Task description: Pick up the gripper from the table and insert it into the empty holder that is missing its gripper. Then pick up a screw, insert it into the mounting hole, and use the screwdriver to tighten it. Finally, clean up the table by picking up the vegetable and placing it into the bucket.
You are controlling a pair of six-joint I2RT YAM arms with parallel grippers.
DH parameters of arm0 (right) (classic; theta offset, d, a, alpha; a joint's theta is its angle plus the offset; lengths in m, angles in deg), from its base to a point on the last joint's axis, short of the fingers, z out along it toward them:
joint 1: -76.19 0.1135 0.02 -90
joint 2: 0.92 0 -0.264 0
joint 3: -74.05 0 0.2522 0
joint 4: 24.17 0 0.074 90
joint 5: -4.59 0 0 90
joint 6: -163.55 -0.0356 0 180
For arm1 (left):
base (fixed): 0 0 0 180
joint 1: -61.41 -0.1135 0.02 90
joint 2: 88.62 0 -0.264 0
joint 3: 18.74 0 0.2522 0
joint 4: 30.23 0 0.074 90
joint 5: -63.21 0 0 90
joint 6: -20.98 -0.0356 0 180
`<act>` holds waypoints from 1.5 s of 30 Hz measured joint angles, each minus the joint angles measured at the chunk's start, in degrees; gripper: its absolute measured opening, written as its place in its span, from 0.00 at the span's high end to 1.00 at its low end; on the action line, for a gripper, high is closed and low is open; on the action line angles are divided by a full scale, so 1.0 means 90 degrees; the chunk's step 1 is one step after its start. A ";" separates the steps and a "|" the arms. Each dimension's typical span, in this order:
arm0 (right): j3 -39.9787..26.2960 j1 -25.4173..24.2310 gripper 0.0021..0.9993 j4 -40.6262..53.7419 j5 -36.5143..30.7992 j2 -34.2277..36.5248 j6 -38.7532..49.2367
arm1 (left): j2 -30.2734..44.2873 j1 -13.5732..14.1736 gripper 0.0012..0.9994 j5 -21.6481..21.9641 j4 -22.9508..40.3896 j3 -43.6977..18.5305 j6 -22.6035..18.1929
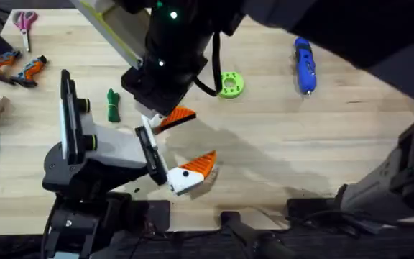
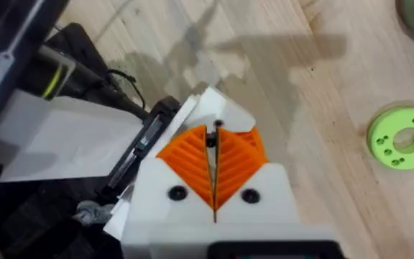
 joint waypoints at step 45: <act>0.0246 -0.0032 1.00 -0.0256 0.0001 0.0000 -0.0044 | -0.0001 0.0000 0.01 0.0000 0.0000 0.0000 0.0000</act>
